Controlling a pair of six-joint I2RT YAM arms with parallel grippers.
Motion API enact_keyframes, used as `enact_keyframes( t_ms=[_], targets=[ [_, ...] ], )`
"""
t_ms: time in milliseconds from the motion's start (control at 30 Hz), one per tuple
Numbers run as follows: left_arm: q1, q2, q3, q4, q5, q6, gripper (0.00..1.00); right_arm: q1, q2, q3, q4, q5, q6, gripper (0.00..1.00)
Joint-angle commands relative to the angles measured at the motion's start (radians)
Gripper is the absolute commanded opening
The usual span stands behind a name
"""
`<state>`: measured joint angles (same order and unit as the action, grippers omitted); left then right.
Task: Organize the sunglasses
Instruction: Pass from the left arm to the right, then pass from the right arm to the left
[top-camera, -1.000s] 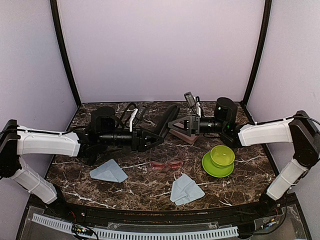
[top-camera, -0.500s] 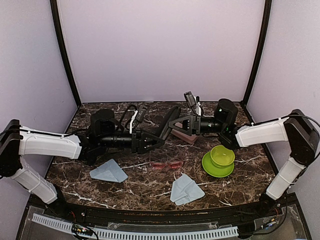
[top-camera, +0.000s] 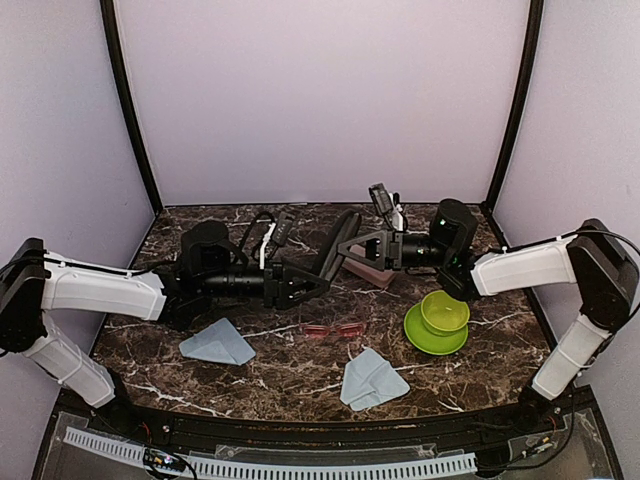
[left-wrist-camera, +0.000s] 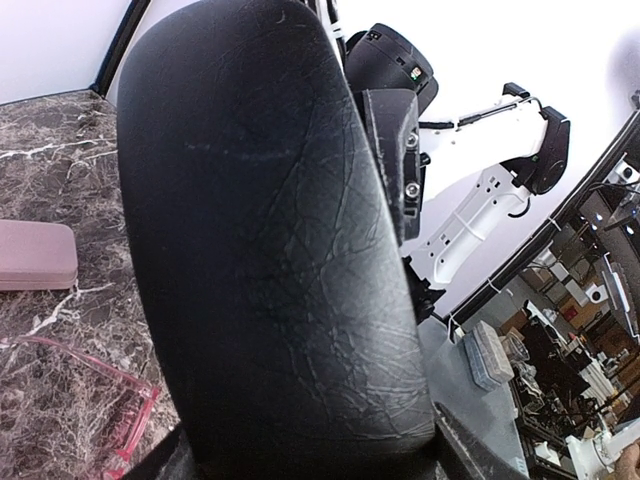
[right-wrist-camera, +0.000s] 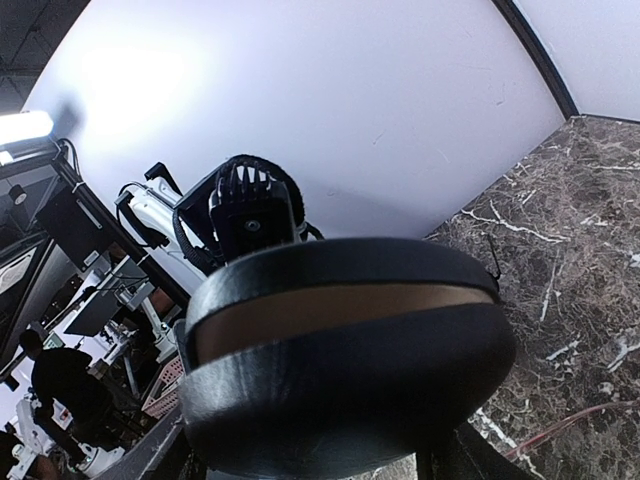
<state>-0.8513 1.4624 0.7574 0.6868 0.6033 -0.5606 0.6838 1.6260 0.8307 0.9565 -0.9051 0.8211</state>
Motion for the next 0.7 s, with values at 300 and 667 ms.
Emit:
enact_keyframes(
  t_ms=[300,667],
  targets=[
    [-0.005,-0.014,0.036,-0.107,-0.050,0.056,0.86,0.006,0.035,0.028,-0.006,-0.044,-0.056,0.00],
    [-0.005,0.040,0.146,-0.244,-0.106,0.120,0.87,0.008,0.053,0.023,-0.017,-0.072,-0.074,0.00]
  ],
)
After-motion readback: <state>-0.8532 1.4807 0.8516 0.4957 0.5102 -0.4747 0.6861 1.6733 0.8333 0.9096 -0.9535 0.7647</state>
